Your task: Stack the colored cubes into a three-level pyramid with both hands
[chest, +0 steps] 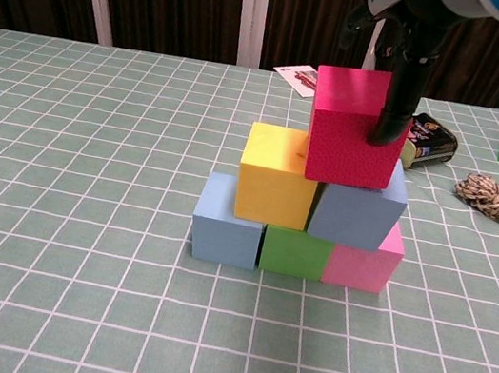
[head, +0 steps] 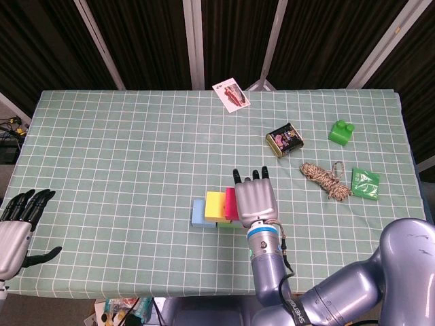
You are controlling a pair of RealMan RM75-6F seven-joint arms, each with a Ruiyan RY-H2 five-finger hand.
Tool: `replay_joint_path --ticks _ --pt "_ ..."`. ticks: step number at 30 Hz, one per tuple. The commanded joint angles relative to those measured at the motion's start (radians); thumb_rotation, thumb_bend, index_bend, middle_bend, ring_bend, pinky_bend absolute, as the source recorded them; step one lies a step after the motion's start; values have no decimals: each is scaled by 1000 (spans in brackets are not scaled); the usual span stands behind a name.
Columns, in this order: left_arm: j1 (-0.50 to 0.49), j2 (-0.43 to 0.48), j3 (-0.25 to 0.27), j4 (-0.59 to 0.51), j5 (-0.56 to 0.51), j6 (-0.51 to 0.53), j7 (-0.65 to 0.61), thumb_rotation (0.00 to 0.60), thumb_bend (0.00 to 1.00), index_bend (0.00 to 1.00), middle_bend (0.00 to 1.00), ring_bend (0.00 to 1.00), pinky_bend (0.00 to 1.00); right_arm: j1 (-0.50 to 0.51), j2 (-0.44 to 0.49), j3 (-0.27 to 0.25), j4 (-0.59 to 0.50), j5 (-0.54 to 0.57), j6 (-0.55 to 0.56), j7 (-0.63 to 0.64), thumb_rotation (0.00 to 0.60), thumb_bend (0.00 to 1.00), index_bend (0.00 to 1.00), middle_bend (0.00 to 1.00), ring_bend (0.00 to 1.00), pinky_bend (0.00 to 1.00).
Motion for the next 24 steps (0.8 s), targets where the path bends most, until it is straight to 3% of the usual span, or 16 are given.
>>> replay_joint_path --ticks 1,24 --pt "0 1 1 0 1 0 0 600 65 0 52 0 0 -2 -1 -2 2 -3 0 -2 600 327 0 393 134 103" --pt "2 5 0 -2 1 4 -5 600 65 0 51 0 0 -14 -14 11 3 -32 11 12 600 285 0 313 66 104"
